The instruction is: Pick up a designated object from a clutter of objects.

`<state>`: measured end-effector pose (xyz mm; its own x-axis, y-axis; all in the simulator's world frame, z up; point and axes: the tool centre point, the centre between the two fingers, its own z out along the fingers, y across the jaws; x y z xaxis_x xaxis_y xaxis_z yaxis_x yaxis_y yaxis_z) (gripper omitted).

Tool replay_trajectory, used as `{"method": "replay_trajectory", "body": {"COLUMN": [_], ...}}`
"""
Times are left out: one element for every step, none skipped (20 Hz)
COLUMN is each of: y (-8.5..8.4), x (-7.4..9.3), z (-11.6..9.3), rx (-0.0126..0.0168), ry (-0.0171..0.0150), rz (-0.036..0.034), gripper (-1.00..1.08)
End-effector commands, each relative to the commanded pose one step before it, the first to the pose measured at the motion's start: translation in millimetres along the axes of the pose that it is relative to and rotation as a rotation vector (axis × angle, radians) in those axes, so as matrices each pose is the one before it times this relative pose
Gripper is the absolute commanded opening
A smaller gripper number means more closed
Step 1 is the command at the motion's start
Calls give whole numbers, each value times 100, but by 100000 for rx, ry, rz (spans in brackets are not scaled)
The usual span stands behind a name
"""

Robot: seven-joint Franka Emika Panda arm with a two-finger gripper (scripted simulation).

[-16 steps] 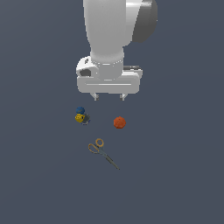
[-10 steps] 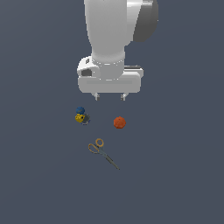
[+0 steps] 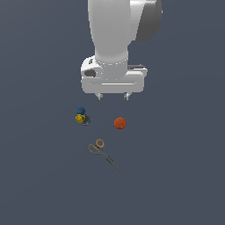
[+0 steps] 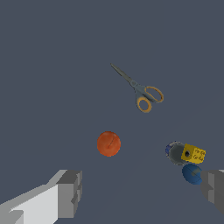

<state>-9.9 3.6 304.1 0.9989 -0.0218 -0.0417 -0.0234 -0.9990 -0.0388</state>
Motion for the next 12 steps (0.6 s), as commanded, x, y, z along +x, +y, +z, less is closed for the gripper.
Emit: {"method": "replay_trajectory", "body": {"y": [25, 29, 46, 55, 67, 76, 89, 101, 113, 129, 144, 161], "x": [122, 124, 158, 192, 224, 252, 282, 311, 336, 363, 388, 411], "z": [123, 113, 145, 178, 210, 242, 276, 313, 348, 387, 427, 469], "rx": [-51, -55, -74, -94, -110, -124, -135, -146, -158, -171, -182, -191], "ry": [1, 24, 34, 44, 51, 57, 61, 65, 69, 74, 79, 82], "rz": [-396, -386, -481, -593, -694, -794, -896, -1002, -1102, -1209, -1317, -1425], "gripper": [100, 100, 100, 100, 100, 100, 100, 100, 100, 100, 100, 100]}}
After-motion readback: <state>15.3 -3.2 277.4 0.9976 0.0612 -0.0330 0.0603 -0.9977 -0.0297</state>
